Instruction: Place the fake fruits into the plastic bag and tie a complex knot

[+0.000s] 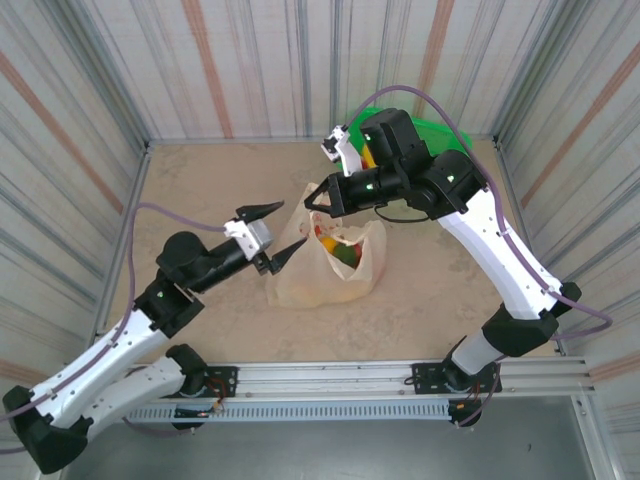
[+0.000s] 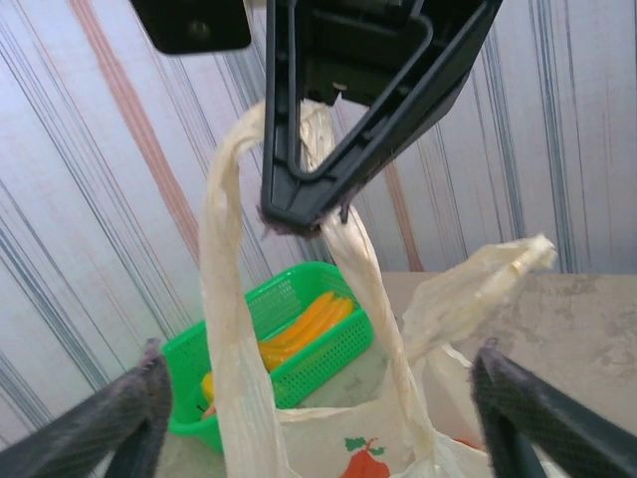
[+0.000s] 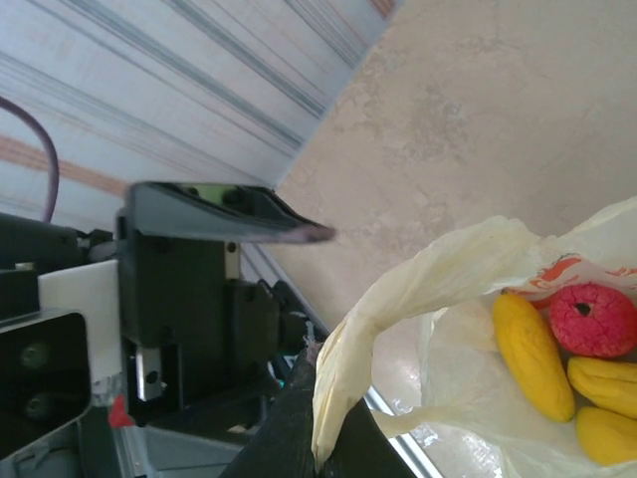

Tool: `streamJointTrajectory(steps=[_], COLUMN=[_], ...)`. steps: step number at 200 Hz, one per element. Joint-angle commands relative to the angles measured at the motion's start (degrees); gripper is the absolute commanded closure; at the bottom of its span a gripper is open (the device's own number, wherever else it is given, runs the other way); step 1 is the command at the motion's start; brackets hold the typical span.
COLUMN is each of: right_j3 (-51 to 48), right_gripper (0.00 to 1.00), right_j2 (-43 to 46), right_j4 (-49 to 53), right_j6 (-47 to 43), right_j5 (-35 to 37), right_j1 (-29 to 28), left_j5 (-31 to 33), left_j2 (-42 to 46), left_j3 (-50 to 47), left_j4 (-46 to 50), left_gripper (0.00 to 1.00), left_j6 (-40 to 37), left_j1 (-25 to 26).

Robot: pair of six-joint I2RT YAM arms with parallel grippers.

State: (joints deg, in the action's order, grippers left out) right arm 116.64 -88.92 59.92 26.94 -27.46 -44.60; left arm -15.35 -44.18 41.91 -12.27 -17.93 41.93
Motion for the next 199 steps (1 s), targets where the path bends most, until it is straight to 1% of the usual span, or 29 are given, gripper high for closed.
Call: streamJointTrajectory(steps=[1, 14, 41, 73, 98, 120, 138, 146, 150, 154, 158, 164, 171, 175, 181, 185, 199], right_j3=[0.9, 1.2, 1.8, 2.0, 2.1, 2.3, 2.5, 2.6, 2.6, 2.6, 2.6, 2.6, 2.5, 2.5, 2.1, 1.8, 0.2], right_gripper=[1.00, 1.00, 1.00, 1.00, 1.00, 1.00, 1.00, 1.00, 1.00, 1.00, 1.00, 1.00, 0.99, 0.92, 0.78, 0.74, 0.66], right_j2=[0.3, 0.2, 0.1, 0.1, 0.0, -0.4, -1.0, -1.0, -1.0, -1.0, -1.0, -1.0, -0.9, -0.8, -0.4, 0.0, 2.5], right_j4=[-0.2, -0.8, -1.1, -1.1, -1.6, -1.9, -2.1, -2.3, -2.3, -2.5, -2.5, -2.6, -2.4, -2.3, -2.4, -2.3, -2.5], right_j6=[-2.6, -2.7, -2.7, -2.7, -2.8, -2.7, -2.7, -2.7, -2.7, -2.7, -2.7, -3.0, -3.7, -4.2, -5.6, -6.7, -12.1], right_j5=[-2.2, -2.4, -2.4, -2.6, -3.0, -3.5, -3.7, -3.9, -4.0, -4.0, -4.0, -4.0, -3.7, -3.5, -3.5, -3.7, -3.6], right_j1=[-0.2, -0.5, -0.9, -1.3, -1.5, -1.5, -1.5, -1.4, -1.3, -1.3, -1.2, -1.1, -0.7, -0.4, 0.1, 0.5, 1.5], left_j5=[-0.5, -1.8, -6.0, -6.8, -11.0, -12.8, -13.8, -14.3, -14.7, -15.0, -15.5, -16.4, -17.0, -16.9, -16.3, -15.8, -15.1], left_j2=[-2.2, -5.2, -11.1, -15.7, -17.8, -18.9, -20.0, -20.4, -20.7, -21.0, -21.1, -21.6, -21.8, -21.8, -21.5, -21.2, -19.3], left_j3=[1.6, 3.7, 7.8, 8.9, 8.5, 8.1, 7.9, 7.8, 7.8, 7.9, 8.1, 8.3, 8.4, 8.4, 8.2, 8.0, 7.3], left_j4=[1.1, 1.2, -0.4, -3.7, -5.7, -7.4, -9.1, -10.1, -10.5, -10.8, -11.1, -11.4, -11.3, -11.2, -11.1, -11.1, -9.5], left_gripper=[0.09, 0.02, 0.01, 0.06, 0.15, 0.31, 0.44, 0.52, 0.58, 0.68, 0.79, 1.00, 1.00, 1.00, 1.00, 1.00, 1.00], left_j6=[-0.2, 0.4, 3.1, 3.7, 5.7, 6.2, 6.9, 7.4, 7.7, 8.0, 8.3, 8.7, 9.0, 9.2, 9.5, 9.7, 10.3], left_j1=[-0.7, -0.9, -1.7, -2.1, -3.3, -3.6, -4.9, -5.6, -6.0, -6.3, -6.5, -6.9, -7.2, -7.3, -7.4, -7.6, -8.9])
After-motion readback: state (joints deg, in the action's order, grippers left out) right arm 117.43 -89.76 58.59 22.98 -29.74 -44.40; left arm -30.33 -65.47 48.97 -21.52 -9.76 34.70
